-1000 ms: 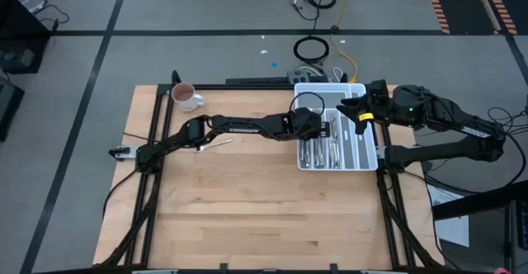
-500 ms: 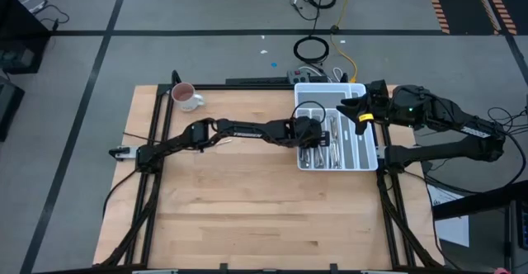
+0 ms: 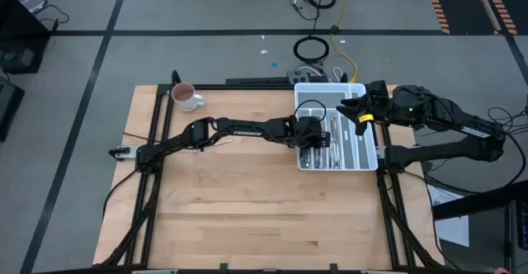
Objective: Sort silverware
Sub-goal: Put the silver fork into the silverware tray
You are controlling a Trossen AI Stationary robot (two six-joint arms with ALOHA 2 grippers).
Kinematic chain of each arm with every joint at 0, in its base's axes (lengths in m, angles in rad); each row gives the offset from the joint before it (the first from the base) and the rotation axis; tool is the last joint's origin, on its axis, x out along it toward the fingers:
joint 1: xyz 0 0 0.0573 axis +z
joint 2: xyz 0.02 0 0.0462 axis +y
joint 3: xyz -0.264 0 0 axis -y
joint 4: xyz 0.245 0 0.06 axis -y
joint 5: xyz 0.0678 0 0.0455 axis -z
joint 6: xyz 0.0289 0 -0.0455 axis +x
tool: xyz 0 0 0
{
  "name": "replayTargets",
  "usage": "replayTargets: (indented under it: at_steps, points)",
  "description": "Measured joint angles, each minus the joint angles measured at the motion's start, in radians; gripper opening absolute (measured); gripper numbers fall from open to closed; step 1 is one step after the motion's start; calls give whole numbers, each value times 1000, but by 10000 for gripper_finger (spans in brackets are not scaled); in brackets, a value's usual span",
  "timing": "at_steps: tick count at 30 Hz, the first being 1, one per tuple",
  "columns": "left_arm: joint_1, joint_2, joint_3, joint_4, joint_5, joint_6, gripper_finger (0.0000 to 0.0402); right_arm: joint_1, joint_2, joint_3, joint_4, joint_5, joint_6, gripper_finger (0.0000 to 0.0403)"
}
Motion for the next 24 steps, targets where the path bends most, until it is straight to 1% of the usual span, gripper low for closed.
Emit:
replayTargets:
  at_steps: [2, 7, 11, 14, 17, 20, 22, 24]
  points:
    - [0, 0, 0, 1, 18, 0, 113, 0, 0, 0, -4, 0, 0, 162]
    - [9, -13, -1, -13, 109, 8, 115, 0, 0, 0, -24, 0, 0, 162]
    - [12, -36, -1, -40, 128, 20, 115, 0, 0, 0, -25, 0, -7, 162]
    - [13, -61, -2, -43, 132, 80, 116, 2, -1, 0, -25, 0, -17, 162]
    - [14, -115, -2, -34, 141, 214, 116, 2, -1, 0, -26, 0, -22, 162]
    - [16, -197, -2, -99, 160, 425, 116, 2, -1, 0, -27, 0, -23, 162]
    - [16, -263, -1, -223, 160, 619, 116, 2, -1, 0, -29, 0, -22, 162]
    - [16, -324, 0, -398, 139, 828, 116, 2, -1, 0, -29, 0, -22, 162]
